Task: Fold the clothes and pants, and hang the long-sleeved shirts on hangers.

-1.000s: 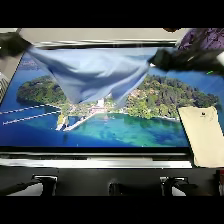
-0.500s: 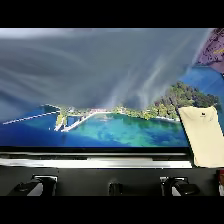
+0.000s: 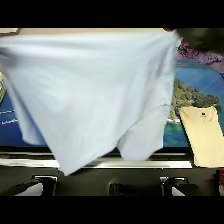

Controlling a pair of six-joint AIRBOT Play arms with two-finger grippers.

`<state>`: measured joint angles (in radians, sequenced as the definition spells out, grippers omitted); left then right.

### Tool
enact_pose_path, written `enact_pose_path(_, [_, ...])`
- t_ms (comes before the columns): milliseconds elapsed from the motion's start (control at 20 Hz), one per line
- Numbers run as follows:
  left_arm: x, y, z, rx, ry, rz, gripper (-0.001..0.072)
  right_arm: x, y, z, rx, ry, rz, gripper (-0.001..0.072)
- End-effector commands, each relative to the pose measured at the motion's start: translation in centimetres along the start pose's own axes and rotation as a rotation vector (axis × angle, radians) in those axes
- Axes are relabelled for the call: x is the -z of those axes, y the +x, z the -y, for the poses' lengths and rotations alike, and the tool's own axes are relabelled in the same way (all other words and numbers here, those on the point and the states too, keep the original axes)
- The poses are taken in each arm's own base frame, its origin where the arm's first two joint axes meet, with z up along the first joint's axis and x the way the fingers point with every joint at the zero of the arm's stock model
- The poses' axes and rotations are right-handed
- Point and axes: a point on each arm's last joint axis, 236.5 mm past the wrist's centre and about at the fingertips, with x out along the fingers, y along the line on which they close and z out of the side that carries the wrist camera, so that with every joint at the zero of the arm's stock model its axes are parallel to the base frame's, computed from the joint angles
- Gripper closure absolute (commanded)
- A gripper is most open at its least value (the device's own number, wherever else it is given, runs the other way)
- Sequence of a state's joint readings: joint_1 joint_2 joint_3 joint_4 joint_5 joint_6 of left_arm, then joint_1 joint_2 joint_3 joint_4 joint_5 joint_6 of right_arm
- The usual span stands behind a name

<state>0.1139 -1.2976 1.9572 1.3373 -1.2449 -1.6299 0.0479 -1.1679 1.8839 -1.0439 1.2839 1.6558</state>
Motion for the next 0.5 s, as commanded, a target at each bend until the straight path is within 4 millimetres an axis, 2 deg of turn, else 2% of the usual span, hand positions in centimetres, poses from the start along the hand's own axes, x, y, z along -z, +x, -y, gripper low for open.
enact_pose_path(0, [7.1,14.8,-0.9,0.087,-0.03,-0.249,0.0694,6.7,10.5,7.3,0.065,0.175,-0.31,0.0683])
enact_pose_path(50, [9.6,18.9,-1.2,0.085,-0.044,-0.301,0.0694,8.9,13.5,9.6,0.085,0.22,-0.382,0.0682])
enact_pose_path(150, [13.7,25.2,-1.2,0.085,-0.06,-0.35,0.0694,12.3,18.7,13.6,0.119,0.297,-0.463,0.0682])
enact_pose_path(250, [16.9,29.6,-0.2,0.097,-0.072,-0.369,0.0693,14.6,23.2,17.1,0.153,0.375,-0.473,0.0682])
enact_pose_path(300, [18.1,31.0,0.4,0.104,-0.072,-0.376,0.0692,15.6,25.1,18.5,0.166,0.404,-0.467,0.0682])
enact_pose_path(400, [20.3,32.5,1.4,0.113,-0.066,-0.409,0.0687,17.2,27.9,20.6,0.182,0.464,-0.459,0.0682])
enact_pose_path(450, [20.8,32.7,1.6,0.11,-0.086,-0.42,0.0645,17.8,28.8,21.1,0.181,0.484,-0.457,0.0682])
